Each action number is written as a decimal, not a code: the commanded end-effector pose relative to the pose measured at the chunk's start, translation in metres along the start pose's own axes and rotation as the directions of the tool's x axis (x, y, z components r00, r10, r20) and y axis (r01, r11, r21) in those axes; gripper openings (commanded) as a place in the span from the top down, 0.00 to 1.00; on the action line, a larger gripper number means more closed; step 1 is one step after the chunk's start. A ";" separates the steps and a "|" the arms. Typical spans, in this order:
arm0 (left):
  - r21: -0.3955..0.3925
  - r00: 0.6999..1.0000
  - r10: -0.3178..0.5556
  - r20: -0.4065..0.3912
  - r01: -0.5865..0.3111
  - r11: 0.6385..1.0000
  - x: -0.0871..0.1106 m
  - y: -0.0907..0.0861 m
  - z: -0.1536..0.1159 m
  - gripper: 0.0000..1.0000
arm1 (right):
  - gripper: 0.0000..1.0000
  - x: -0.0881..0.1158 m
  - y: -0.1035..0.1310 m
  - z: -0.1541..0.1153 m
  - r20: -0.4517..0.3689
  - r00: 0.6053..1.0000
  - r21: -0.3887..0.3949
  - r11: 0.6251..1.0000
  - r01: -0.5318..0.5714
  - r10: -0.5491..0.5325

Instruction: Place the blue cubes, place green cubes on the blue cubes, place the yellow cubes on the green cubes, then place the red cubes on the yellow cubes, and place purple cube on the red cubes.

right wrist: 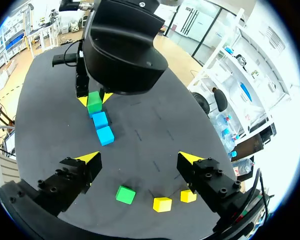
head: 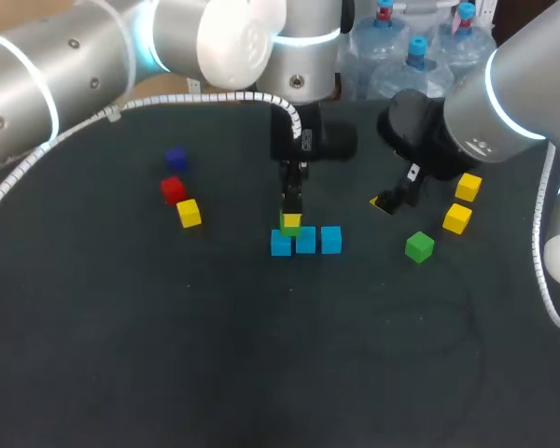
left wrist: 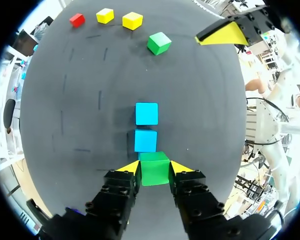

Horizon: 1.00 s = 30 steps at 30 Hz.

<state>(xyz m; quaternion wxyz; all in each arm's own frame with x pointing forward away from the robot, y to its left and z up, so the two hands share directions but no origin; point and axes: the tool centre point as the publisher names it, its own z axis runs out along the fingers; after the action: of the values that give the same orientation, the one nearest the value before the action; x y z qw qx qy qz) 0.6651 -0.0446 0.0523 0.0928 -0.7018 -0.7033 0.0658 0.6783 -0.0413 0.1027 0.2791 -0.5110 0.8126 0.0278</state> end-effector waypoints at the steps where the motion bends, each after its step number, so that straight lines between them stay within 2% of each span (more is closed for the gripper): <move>1: 0.002 1.000 -0.002 -0.001 0.002 1.000 -0.001 0.002 0.002 1.00 | 0.00 0.001 0.003 -0.001 0.002 1.000 0.012 1.000 -0.002 0.002; 30: -0.014 1.000 -0.019 0.009 0.019 1.000 0.001 0.010 0.010 1.00 | 0.00 0.001 0.003 -0.001 0.002 1.000 0.012 1.000 -0.002 0.002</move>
<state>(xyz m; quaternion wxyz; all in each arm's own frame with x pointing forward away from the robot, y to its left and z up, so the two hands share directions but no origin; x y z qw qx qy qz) 0.6727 -0.0438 0.0404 0.0866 -0.6957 -0.7103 0.0638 0.6783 -0.0413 0.1027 0.2791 -0.5110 0.8126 0.0278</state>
